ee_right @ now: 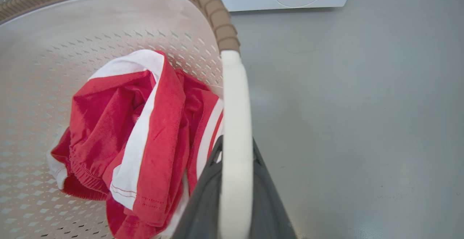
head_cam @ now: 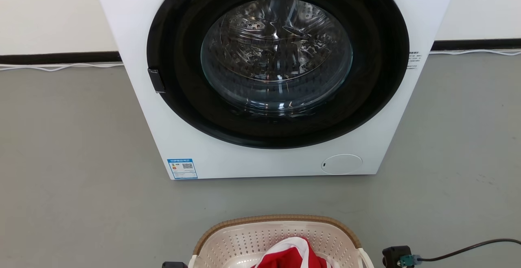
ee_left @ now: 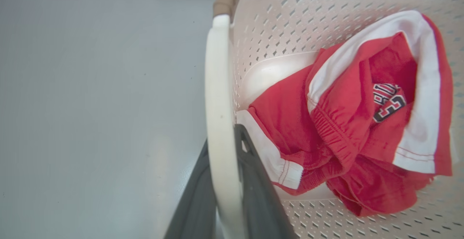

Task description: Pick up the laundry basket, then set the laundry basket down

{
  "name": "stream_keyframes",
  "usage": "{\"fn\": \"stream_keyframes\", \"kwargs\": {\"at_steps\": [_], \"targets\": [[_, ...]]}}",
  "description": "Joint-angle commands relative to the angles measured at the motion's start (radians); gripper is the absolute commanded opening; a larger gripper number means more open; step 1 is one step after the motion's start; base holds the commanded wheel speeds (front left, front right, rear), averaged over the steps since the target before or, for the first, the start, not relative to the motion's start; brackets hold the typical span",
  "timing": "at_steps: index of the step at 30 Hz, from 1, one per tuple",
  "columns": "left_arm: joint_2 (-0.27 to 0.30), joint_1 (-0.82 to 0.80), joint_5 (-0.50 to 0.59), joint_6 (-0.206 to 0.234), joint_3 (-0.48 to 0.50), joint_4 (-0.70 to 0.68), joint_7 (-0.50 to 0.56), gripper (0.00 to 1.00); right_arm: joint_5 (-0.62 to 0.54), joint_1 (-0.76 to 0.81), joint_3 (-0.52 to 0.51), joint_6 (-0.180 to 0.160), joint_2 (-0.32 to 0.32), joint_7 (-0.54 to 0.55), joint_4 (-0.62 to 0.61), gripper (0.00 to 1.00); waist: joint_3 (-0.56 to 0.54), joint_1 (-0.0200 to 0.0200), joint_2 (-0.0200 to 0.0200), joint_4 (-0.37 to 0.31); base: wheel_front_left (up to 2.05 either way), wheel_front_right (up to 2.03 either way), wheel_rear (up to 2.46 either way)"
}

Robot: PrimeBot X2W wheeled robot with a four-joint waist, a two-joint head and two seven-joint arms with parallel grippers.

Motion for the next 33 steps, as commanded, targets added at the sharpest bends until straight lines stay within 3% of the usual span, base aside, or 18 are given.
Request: {"fn": "stream_keyframes", "kwargs": {"at_steps": [1, 16, 33], "targets": [[0.042, -0.022, -0.007, 0.009, 0.022, 0.002, -0.001, 0.00, 0.010, -0.016, 0.020, 0.006, -0.010, -0.017, 0.001, 0.00, 0.001, 0.0000, -0.0001, 0.000, 0.00, 0.00, 0.00], [0.044, -0.044, -0.014, 0.013, 0.009, 0.004, 0.008, 0.00, 0.033, -0.039, 0.045, 0.006, -0.010, -0.016, 0.005, 0.00, 0.034, 0.0000, -0.0001, -0.003, 0.00, 0.00, 0.00], [0.046, -0.194, -0.023, 0.022, 0.012, 0.004, -0.012, 0.00, -0.034, -0.176, -0.026, 0.006, -0.010, -0.027, 0.006, 0.00, 0.217, 0.0000, -0.0001, -0.001, 0.00, 0.00, 0.00]]}}
